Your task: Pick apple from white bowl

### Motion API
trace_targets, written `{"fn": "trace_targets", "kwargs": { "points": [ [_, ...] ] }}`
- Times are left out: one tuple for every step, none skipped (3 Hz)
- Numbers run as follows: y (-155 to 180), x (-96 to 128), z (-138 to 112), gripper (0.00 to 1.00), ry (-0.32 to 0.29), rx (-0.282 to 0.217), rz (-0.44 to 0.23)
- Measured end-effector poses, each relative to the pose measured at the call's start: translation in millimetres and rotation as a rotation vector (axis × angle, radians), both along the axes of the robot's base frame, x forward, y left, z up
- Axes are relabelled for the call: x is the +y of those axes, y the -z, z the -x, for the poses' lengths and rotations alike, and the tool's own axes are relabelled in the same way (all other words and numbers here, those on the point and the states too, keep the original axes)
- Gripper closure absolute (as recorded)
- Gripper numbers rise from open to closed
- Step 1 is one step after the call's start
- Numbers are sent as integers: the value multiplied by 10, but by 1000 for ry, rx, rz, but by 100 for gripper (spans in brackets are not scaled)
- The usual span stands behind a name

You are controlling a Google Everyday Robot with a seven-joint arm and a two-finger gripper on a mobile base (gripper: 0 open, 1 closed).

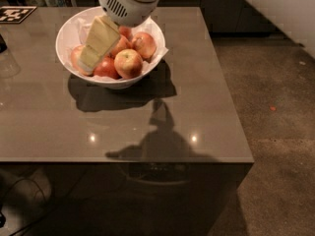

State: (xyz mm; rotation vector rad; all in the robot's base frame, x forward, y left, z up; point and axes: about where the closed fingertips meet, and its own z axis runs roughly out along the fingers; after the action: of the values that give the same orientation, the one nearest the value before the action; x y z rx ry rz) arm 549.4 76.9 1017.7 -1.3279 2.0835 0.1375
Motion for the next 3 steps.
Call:
{"fn": "trace_targets", "kwargs": {
  "points": [
    [144,24,-182,0,38,18,13],
    [313,1,-347,0,76,37,35],
    [459,2,-470,0,101,56,53]
  ]
}}
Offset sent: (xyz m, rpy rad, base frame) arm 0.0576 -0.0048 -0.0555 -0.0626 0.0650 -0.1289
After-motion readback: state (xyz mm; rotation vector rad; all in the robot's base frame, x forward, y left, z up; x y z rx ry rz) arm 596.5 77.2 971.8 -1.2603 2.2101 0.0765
